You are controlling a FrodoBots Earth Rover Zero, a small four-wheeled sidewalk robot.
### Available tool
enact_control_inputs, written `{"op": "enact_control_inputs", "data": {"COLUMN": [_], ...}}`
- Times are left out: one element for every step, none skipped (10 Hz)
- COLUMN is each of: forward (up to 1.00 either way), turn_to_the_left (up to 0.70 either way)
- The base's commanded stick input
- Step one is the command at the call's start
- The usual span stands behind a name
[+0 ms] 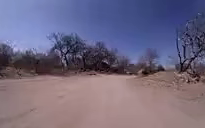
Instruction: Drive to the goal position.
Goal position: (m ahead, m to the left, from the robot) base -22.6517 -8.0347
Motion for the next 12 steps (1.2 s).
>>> {"op": "enact_control_inputs", "data": {"forward": [1.0, 1.0, 1.0, 1.0, 1.0, 1.0, 1.0, 1.0, 1.0, 1.0, 1.0, 1.0], "turn_to_the_left": [0.0, 0.0, 0.0, 0.0, 0.0, 0.0, 0.0, 0.0, 0.0, 0.0, 0.0, 0.0]}}
